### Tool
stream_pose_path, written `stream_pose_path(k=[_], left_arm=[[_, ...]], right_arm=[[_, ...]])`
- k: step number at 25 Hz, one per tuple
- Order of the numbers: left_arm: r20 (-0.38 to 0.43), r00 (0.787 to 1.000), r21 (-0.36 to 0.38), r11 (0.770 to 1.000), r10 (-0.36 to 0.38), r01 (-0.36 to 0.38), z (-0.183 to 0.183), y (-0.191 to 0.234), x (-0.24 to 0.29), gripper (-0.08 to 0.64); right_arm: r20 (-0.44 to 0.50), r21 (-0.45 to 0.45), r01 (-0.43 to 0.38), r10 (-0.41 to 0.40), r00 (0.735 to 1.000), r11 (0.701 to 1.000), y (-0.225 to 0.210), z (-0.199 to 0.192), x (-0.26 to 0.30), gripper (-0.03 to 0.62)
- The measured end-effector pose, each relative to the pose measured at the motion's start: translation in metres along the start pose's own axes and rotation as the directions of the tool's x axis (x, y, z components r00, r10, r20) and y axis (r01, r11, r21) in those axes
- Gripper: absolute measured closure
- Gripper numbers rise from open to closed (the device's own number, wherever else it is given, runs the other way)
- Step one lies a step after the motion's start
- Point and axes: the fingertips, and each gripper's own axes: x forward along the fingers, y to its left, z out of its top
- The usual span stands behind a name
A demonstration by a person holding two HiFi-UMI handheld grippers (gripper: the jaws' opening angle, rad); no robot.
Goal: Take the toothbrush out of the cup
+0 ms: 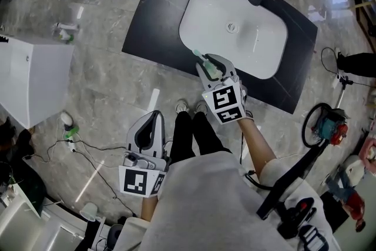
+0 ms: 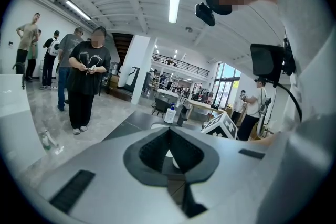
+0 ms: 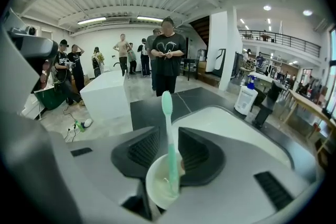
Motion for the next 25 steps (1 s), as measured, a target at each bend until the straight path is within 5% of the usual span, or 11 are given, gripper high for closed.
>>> stream_pose_path(k=[6,9,25], left_arm=[[-0.004,1.000,-0.004,1.000,0.003,-0.003,-0.0004,0.0043,-0.0003,0.556],[-0.005,1.000,-0.006,1.000,0.005,-0.005,-0.0007,0.0057,-0.0009,0.556],[-0.010,1.000,-0.006,1.000,0.010,-0.010,-0.0008,0.0083,-0.0040,0.556]], right_arm=[[0.005,0.009,-0.003,0.003,1.000,1.000,0.0004,0.0000,0.0039,0.486],[0.022,0.013,0.038,-0.038,0.999,0.999,-0.0058,0.0026,0.0005,0.552],[0.002,0.022,0.025,-0.025,1.000,0.999,-0.0059,0.0001,0.0064,0.551]])
